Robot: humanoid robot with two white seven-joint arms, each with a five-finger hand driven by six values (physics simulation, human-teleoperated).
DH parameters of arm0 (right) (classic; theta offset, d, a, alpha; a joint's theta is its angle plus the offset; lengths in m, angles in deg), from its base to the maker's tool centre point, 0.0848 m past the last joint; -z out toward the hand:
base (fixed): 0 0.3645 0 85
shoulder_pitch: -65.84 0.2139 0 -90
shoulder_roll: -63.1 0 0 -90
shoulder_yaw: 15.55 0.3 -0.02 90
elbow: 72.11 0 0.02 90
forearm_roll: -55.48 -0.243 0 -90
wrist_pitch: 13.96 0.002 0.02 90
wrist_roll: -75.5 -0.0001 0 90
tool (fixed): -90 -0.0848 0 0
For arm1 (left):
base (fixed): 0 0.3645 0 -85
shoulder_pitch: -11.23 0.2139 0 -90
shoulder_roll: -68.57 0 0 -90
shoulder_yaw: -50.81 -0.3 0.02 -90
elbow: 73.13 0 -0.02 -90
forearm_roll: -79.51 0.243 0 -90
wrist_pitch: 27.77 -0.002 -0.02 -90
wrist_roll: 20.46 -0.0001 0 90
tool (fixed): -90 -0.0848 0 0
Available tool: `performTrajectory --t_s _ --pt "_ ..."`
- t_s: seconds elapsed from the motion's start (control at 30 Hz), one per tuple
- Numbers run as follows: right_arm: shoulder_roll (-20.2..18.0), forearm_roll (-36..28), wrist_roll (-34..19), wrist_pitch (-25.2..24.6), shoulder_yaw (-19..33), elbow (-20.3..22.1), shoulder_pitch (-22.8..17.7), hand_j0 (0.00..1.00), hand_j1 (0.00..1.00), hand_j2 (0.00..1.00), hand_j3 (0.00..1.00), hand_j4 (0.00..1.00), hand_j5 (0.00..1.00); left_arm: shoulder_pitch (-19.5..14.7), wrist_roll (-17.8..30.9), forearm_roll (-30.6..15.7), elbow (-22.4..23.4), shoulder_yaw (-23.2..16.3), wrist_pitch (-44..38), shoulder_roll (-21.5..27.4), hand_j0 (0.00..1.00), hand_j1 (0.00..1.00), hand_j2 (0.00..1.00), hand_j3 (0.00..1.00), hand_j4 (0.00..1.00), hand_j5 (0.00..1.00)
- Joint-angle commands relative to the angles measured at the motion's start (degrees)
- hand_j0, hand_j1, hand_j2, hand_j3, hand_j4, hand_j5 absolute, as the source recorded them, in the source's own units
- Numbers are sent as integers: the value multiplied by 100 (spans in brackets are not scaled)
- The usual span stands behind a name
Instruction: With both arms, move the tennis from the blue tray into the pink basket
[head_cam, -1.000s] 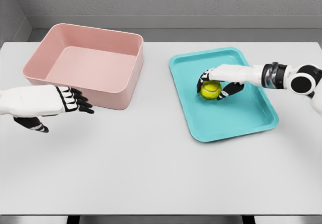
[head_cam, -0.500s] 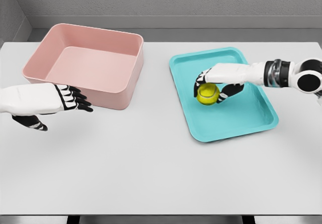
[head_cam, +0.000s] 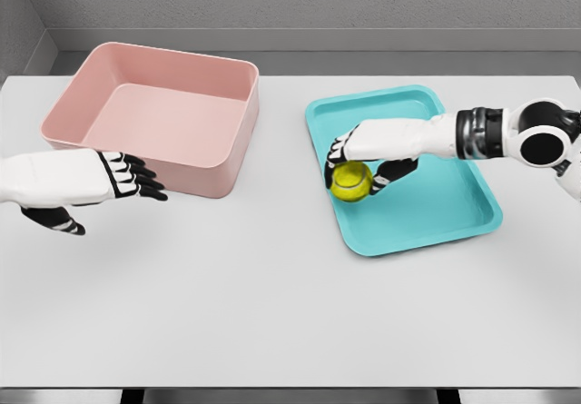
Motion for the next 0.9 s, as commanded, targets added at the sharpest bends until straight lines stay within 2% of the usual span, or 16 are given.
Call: performTrajectory --t_s 0.0,0.73,0.87 --pt "95 -33 -12 -14 12 16 0 56 56 56 56 56 56 -9 -2 -33 1 9 -11 6 100 100 100 100 100 100" --pt "938 -41 -91 -102 -23 7 -18 56 56 56 56 56 56 -35 -2 -41 1 27 -11 59 100 100 100 100 100 100" --pt "991 -41 -91 -93 -94 7 -26 56 56 56 56 56 56 -35 -2 -103 1 36 -11 68 100 100 100 100 100 100"
